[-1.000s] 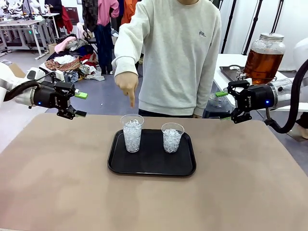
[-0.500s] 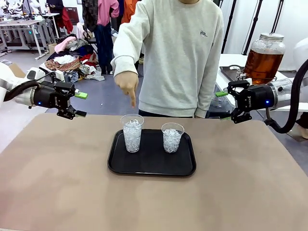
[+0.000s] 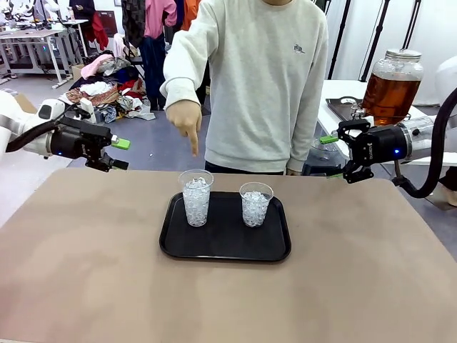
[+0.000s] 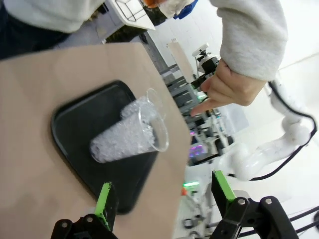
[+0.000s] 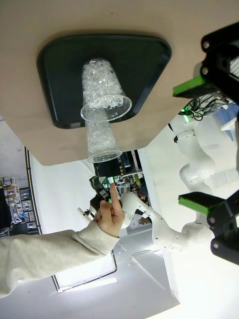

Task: Pour the drink into the iced cup.
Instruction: Pick up the iced cup indicated by the human and present it to them.

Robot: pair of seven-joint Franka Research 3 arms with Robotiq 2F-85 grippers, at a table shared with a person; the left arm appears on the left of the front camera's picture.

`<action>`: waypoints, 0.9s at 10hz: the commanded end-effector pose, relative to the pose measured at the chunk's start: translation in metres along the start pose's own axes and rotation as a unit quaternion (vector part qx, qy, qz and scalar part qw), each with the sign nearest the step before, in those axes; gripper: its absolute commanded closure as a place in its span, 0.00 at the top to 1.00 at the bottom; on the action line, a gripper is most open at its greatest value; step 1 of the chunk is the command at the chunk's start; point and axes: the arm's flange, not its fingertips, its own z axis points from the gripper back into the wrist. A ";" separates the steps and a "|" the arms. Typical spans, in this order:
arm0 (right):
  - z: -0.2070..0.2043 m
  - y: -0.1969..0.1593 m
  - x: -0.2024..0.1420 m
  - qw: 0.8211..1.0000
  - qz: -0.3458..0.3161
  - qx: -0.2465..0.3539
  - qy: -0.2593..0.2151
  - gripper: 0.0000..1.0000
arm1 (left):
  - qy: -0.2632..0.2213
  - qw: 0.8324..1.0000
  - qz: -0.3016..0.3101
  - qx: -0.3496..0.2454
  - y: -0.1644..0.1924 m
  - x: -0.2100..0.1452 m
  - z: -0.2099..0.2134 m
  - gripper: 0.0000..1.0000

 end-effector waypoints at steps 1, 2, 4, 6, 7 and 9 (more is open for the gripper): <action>0.000 0.001 0.000 1.000 0.001 0.000 0.000 1.00 | -0.032 0.994 -0.098 0.033 0.001 -0.005 -0.011 1.00; 0.000 0.001 0.000 1.000 0.001 0.000 0.000 1.00 | -0.036 0.988 -0.141 0.044 0.000 -0.007 -0.015 1.00; 0.000 0.001 0.000 1.000 0.001 0.000 0.000 1.00 | -0.020 0.980 -0.197 0.028 0.000 -0.013 -0.021 1.00; 0.000 0.001 0.000 1.000 0.001 0.000 0.000 1.00 | -0.005 0.976 -0.216 0.020 -0.002 -0.018 -0.021 1.00; 0.000 0.001 0.000 1.000 0.001 0.000 0.000 1.00 | -0.005 0.980 -0.194 0.033 0.001 -0.006 -0.020 1.00; 0.000 0.001 0.000 1.000 0.001 0.000 0.000 1.00 | -0.005 0.980 -0.194 0.033 0.001 -0.006 -0.020 1.00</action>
